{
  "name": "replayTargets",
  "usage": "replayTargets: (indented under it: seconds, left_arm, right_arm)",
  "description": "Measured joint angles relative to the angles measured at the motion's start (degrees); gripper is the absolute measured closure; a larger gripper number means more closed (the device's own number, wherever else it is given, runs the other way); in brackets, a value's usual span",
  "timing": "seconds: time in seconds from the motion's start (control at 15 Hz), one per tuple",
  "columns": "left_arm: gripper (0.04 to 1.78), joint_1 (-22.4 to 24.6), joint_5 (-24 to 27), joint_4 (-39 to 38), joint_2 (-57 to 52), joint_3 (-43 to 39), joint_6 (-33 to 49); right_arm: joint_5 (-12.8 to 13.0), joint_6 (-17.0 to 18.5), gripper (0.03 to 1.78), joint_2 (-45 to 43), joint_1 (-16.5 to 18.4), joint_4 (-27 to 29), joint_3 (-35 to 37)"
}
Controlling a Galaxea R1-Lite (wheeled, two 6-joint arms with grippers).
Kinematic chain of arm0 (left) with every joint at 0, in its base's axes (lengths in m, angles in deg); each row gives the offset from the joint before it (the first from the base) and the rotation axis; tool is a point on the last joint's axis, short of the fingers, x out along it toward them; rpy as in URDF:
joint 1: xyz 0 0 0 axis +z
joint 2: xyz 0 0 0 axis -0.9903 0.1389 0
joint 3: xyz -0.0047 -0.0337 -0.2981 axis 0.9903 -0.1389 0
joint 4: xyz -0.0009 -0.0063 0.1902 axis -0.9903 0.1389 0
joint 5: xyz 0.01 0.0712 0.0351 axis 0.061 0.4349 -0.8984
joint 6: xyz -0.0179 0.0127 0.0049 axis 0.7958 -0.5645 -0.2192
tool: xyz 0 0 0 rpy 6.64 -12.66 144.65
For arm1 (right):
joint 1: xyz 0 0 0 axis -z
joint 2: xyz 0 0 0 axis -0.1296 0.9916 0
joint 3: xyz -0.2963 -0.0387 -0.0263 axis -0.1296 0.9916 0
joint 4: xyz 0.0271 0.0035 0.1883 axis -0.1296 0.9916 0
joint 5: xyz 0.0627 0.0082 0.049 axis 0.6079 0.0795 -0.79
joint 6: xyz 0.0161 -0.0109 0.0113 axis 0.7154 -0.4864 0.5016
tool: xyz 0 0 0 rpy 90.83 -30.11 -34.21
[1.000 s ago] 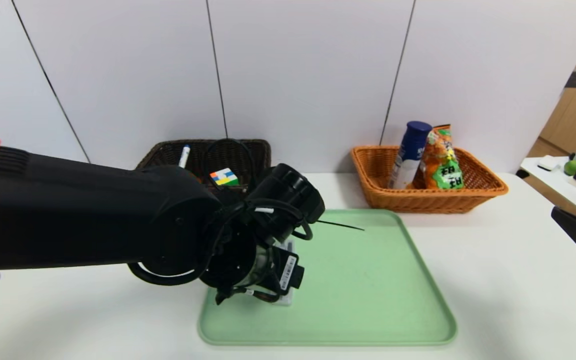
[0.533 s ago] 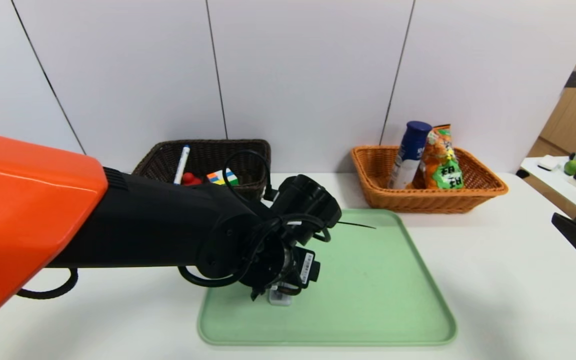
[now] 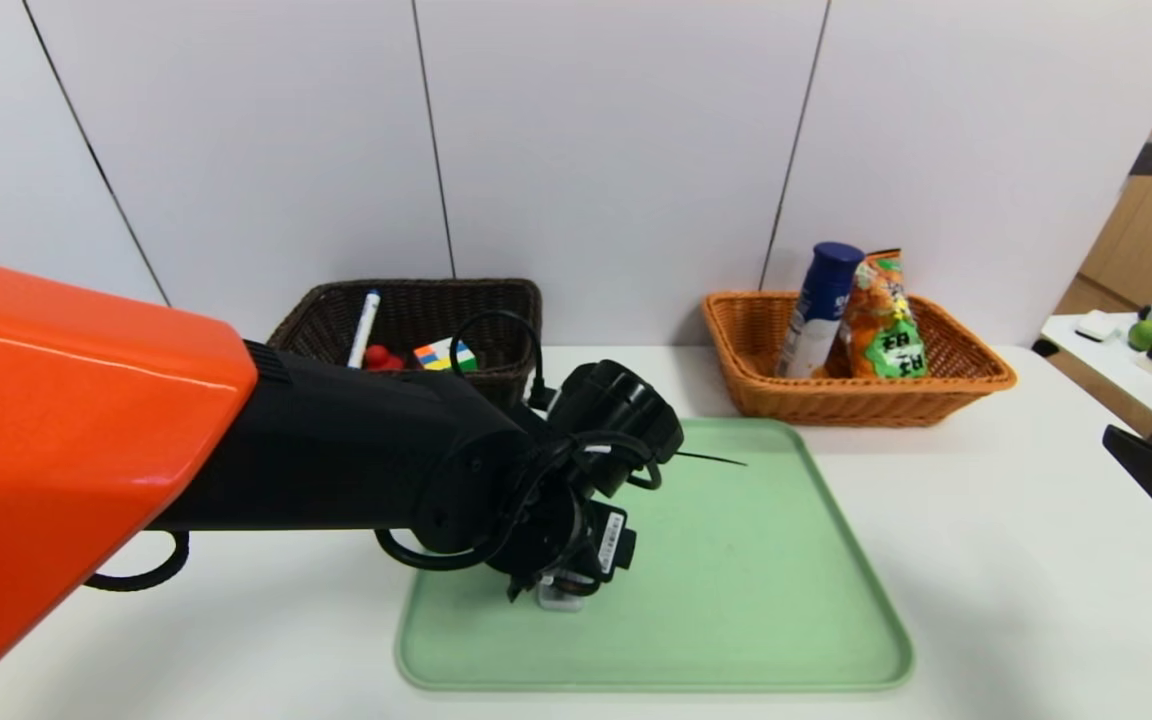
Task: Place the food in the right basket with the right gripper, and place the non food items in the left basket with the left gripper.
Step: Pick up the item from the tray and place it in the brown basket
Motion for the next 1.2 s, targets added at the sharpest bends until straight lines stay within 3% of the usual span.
replayTargets:
  seconds: [0.53, 0.8, 1.07, 1.13, 1.2]
  left_arm:
    - [0.13, 0.4, -0.2, 0.3, 0.2, -1.1, -0.1]
    - [0.7, 0.3, -0.6, 0.5, 0.2, -1.5, -0.4]
    - [1.04, 0.3, -1.7, 0.6, 0.4, -1.7, -0.5]
    - [1.22, 0.3, -1.8, 0.6, 0.4, -1.7, -0.5]
    - [1.23, 0.3, -1.8, 0.6, 0.4, -1.8, -0.5]
  right_arm:
    - [0.0, -0.2, 0.12, 0.0, -0.1, 0.0, 0.0]
    - [0.0, -0.3, 0.12, 0.0, -0.1, 0.1, 0.1]
    - [-0.7, -0.3, 0.12, -0.1, -0.1, 0.0, 0.1]
    - [-0.7, -0.3, 0.12, -0.1, -0.1, 0.0, 0.1]
    - [-0.7, -0.3, 0.12, -0.1, -0.1, 0.0, 0.1]
